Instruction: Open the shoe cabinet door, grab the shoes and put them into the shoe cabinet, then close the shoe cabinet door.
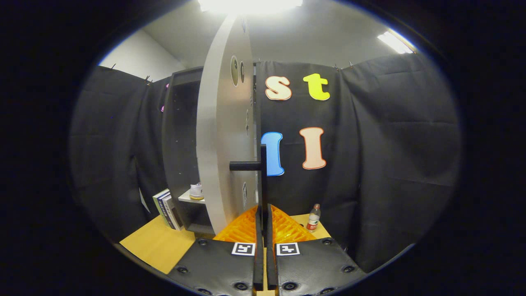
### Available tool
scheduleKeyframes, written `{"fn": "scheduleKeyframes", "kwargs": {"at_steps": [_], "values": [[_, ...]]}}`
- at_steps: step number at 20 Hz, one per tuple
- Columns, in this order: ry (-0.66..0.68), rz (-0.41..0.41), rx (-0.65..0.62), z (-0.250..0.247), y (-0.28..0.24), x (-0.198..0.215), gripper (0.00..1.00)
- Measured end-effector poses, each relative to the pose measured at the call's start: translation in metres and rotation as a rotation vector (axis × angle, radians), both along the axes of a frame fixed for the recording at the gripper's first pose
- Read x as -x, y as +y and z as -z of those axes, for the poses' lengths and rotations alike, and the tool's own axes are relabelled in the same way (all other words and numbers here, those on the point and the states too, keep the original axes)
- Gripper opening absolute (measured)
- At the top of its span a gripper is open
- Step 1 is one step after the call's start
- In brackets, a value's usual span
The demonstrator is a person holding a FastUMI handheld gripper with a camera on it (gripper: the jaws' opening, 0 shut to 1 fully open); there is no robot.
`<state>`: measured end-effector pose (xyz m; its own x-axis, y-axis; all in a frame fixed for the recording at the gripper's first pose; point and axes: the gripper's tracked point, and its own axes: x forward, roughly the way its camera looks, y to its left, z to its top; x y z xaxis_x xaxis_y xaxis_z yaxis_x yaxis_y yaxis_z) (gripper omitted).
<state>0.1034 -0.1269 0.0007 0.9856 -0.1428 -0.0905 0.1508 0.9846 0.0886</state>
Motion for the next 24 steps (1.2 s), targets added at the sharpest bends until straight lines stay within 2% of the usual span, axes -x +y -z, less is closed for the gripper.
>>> {"fn": "scheduleKeyframes", "kwargs": {"at_steps": [3, 6, 10, 13, 15, 18, 22, 24], "values": [[0.003, -0.082, -0.069, 0.005, -0.006, 0.003, 0.02], [-0.007, -0.109, -0.142, 0.005, -0.010, 0.005, 0.07], [0.013, -0.096, -0.205, 0.005, -0.014, 0.021, 0.08], [0.018, -0.009, -0.146, -0.006, -0.035, 0.046, 0.11], [0.004, 0.022, -0.152, -0.016, -0.040, 0.059, 0.13], [0.001, 0.063, -0.159, -0.018, -0.034, 0.079, 0.49], [0.018, 0.006, -0.182, -0.007, 0.016, 0.089, 0.98], [0.026, -0.076, -0.168, -0.007, 0.054, 0.085, 0.97]]}}
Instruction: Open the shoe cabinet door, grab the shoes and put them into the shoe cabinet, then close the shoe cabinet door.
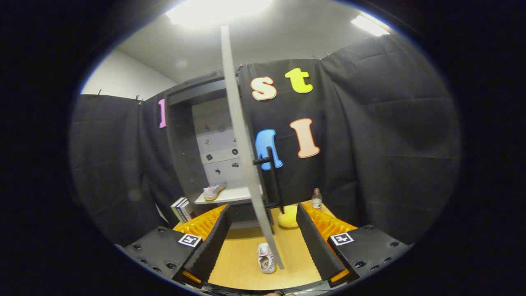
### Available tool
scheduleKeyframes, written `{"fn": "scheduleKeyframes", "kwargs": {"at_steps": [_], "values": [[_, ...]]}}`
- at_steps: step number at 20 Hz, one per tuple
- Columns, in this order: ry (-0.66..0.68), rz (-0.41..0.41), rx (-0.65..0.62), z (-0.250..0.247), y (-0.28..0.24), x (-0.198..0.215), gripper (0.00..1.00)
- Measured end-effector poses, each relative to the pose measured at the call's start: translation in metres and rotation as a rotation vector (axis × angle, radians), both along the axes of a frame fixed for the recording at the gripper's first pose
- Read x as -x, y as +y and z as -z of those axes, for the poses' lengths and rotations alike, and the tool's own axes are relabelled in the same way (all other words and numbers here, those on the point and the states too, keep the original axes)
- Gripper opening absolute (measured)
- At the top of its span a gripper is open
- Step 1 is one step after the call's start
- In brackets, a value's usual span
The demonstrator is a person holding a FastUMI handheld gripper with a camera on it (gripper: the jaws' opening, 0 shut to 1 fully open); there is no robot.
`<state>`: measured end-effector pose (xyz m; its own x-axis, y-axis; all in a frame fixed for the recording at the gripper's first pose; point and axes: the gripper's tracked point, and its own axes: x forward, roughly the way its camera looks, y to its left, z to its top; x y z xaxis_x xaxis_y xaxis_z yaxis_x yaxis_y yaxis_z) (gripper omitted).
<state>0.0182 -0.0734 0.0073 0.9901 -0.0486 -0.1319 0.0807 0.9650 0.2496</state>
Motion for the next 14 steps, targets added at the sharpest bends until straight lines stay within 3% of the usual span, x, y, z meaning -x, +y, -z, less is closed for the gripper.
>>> {"fn": "scheduleKeyframes", "kwargs": {"at_steps": [3, 6, 14], "values": [[0.006, -0.137, 0.091, 0.000, 0.051, -0.005, 0.98], [0.014, -0.218, 0.119, 0.006, 0.095, -0.018, 0.98], [0.105, -0.324, 0.104, 0.066, 0.184, -0.096, 0.98]]}}
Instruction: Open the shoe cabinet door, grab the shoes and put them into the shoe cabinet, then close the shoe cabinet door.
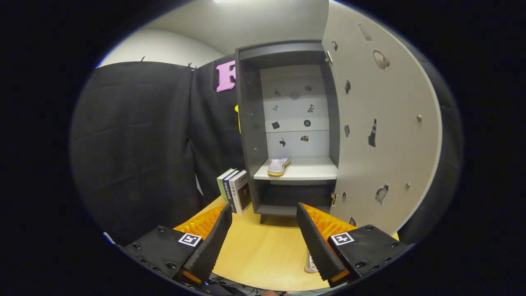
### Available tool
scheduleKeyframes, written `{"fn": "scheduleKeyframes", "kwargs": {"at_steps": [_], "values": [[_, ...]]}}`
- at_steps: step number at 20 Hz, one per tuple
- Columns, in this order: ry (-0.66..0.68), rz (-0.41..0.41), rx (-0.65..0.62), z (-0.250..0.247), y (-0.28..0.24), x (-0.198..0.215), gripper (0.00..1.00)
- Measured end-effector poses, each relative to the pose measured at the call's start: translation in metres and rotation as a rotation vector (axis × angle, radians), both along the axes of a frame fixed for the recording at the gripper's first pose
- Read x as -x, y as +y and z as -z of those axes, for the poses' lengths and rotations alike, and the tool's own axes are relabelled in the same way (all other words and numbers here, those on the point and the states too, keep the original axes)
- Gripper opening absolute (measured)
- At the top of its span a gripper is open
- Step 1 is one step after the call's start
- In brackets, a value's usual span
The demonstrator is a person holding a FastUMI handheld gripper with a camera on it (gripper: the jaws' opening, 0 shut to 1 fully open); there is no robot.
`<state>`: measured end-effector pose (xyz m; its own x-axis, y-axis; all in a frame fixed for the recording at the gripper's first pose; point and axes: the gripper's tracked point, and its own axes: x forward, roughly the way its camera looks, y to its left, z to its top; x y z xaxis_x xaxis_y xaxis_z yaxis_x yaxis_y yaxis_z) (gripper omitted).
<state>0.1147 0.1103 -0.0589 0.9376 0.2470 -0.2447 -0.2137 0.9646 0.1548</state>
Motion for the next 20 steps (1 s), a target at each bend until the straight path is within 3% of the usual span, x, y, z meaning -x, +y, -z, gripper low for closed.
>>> {"fn": "scheduleKeyframes", "kwargs": {"at_steps": [4, 6, 9, 11, 15, 20], "values": [[0.067, -0.047, -0.016, 0.039, 0.022, -0.035, 0.98], [0.117, -0.042, 0.043, 0.076, 0.018, -0.050, 0.98], [0.223, 0.051, 0.160, 0.140, -0.014, -0.064, 0.98], [0.322, 0.072, 0.189, 0.186, -0.026, -0.064, 0.99], [0.525, 0.121, 0.094, 0.260, -0.037, -0.059, 0.99], [0.620, 0.187, -0.029, 0.309, -0.049, -0.047, 0.98]]}}
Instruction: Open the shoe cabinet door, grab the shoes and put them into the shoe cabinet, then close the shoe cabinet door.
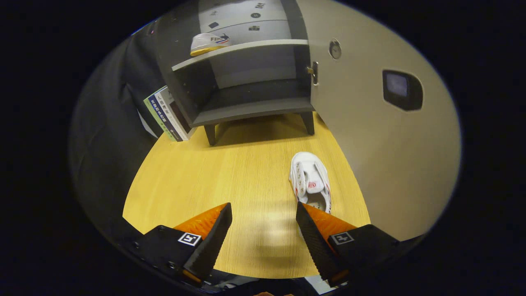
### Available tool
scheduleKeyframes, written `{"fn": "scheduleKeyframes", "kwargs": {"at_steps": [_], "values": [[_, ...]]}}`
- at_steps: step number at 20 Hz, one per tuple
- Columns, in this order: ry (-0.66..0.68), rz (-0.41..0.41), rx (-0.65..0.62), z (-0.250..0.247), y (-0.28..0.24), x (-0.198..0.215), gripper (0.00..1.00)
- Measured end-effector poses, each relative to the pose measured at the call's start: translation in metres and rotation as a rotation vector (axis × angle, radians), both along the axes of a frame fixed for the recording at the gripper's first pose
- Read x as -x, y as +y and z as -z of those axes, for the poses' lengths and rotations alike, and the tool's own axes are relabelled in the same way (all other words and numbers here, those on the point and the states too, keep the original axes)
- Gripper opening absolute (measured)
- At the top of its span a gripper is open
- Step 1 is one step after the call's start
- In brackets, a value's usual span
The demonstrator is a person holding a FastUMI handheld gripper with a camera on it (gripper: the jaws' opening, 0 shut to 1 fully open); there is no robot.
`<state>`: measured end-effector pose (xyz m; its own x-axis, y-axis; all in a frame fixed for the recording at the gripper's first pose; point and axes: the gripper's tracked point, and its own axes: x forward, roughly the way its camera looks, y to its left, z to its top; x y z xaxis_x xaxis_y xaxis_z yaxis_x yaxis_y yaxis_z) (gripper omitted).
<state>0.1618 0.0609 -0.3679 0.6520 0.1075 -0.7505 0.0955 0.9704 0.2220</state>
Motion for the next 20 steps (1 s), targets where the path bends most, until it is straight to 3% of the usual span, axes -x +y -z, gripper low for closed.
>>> {"fn": "scheduleKeyframes", "kwargs": {"at_steps": [5, 11, 19, 20], "values": [[0.018, 0.022, 0.101, 0.030, -0.020, 0.000, 0.98], [0.039, -0.027, 0.247, 0.072, -0.025, -0.016, 0.98], [0.107, -0.020, 0.235, 0.111, -0.025, -0.048, 0.97], [0.106, -0.023, 0.244, 0.113, -0.028, -0.055, 0.90]]}}
